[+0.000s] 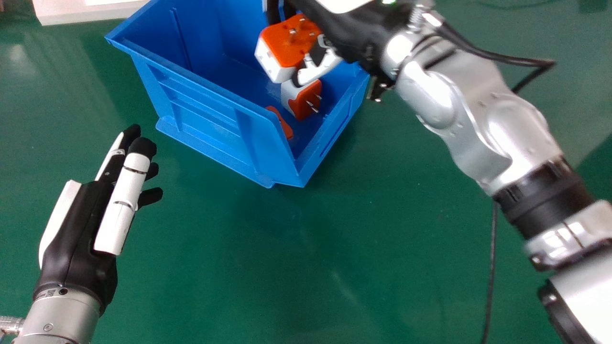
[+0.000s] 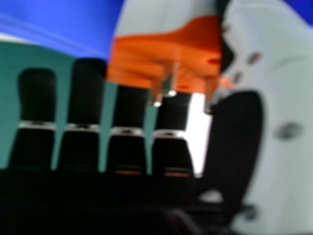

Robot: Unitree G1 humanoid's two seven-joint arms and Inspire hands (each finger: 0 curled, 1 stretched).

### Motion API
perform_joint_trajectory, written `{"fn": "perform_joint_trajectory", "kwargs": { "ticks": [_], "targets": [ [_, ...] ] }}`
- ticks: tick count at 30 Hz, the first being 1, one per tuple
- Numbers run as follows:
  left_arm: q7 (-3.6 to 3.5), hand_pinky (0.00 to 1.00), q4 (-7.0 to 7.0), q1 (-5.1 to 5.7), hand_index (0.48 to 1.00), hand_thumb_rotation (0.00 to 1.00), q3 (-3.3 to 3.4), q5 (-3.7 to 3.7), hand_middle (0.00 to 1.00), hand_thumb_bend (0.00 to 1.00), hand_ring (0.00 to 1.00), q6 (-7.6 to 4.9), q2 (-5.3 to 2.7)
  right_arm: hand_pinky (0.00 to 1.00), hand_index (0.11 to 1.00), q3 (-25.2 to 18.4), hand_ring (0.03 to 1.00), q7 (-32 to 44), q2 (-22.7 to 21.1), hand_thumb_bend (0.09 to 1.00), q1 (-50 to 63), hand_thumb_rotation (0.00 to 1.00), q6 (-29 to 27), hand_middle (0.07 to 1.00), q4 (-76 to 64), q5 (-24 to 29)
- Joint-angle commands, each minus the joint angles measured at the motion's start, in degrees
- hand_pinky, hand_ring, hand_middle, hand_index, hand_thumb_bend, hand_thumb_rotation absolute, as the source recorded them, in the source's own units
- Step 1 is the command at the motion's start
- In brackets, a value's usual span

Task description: Pick all objects and put in blue box

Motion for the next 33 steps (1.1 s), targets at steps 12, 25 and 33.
{"fn": "perform_joint_trajectory", "kwargs": {
  "ticks": [12, 25, 33],
  "targets": [
    [0.52, 0.85, -4.61, 2.42, 0.969, 1.0, -0.65, -0.18, 0.94, 0.49, 0.92, -0.83, -0.44, 0.36, 0.44, 6.0, 0.455, -11.1, 9.3, 0.499, -17.0, 0.0, -1.5, 0.517, 24.7, -0.6],
    [0.88, 0.85, -6.32, 3.41, 0.969, 1.0, -1.01, 0.05, 0.93, 0.49, 0.91, -0.34, -0.75, 0.38, 0.415, 9.5, 0.477, -16.1, 10.9, 0.498, -18.7, 0.0, -1.3, 0.517, 32.1, -0.9],
    [1.22, 0.85, -6.28, 3.23, 0.969, 1.0, -1.18, 0.02, 0.93, 0.49, 0.91, -0.19, -0.6, 0.37, 0.425, 10.8, 0.472, -15.5, 10.4, 0.498, -17.6, 0.0, 0.5, 0.524, 32.6, -0.5]
  ]
}}
